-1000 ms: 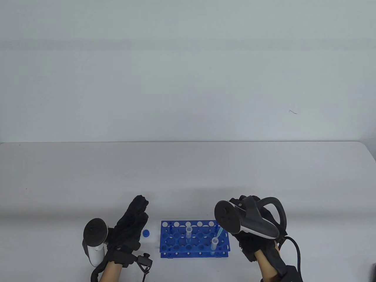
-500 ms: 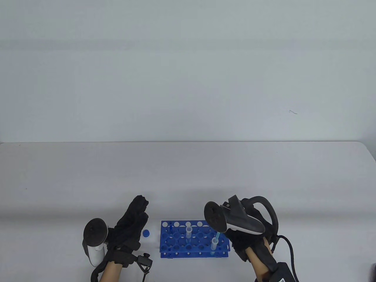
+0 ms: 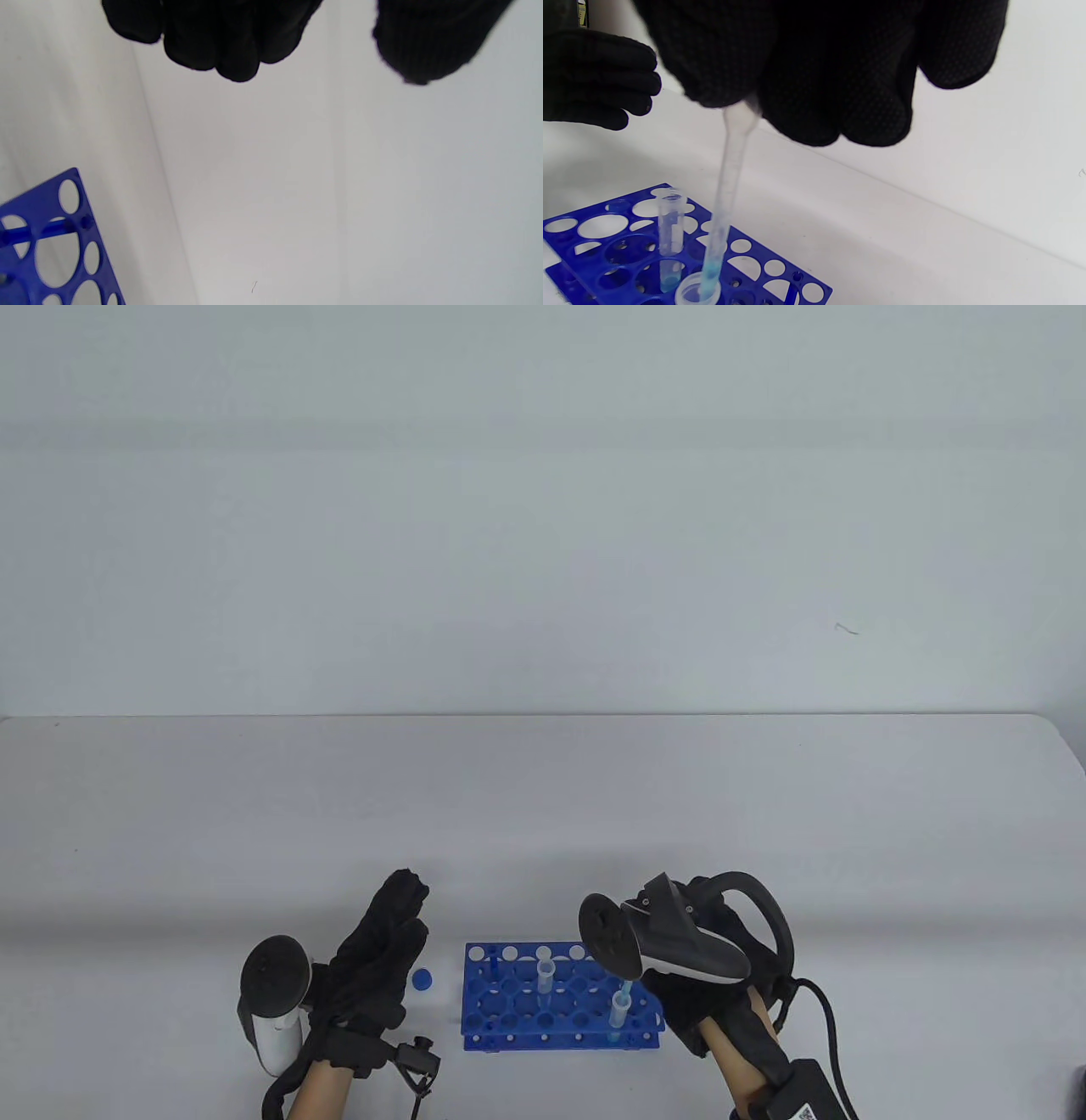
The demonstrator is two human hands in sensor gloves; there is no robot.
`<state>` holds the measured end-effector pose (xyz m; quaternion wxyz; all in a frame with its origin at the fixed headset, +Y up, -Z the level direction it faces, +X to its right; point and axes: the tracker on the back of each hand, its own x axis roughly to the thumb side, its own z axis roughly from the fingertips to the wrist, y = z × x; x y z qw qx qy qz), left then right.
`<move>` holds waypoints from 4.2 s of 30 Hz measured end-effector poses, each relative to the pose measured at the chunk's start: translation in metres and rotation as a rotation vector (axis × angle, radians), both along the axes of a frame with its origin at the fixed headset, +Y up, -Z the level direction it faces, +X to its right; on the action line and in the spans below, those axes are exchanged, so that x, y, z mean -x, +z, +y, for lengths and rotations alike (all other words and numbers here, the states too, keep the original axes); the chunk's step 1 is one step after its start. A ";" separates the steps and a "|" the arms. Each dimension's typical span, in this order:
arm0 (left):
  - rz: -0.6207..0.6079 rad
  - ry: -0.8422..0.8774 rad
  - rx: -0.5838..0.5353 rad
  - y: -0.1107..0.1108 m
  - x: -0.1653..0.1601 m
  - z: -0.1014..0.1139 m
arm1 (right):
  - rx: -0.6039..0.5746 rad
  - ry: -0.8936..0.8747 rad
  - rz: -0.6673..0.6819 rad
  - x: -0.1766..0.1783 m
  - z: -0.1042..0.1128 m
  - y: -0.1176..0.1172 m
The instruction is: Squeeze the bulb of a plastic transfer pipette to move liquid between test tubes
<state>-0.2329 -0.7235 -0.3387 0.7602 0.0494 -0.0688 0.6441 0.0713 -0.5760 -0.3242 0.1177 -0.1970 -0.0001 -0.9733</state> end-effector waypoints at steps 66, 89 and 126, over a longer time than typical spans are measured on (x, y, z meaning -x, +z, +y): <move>-0.004 0.007 -0.004 0.000 0.001 0.001 | -0.218 -0.224 0.142 0.018 0.004 0.007; -0.004 0.007 -0.003 0.000 0.001 0.000 | -0.279 0.011 0.249 0.066 -0.066 -0.008; -0.002 0.003 -0.001 0.000 0.001 0.000 | -0.229 0.006 0.203 0.064 -0.070 -0.010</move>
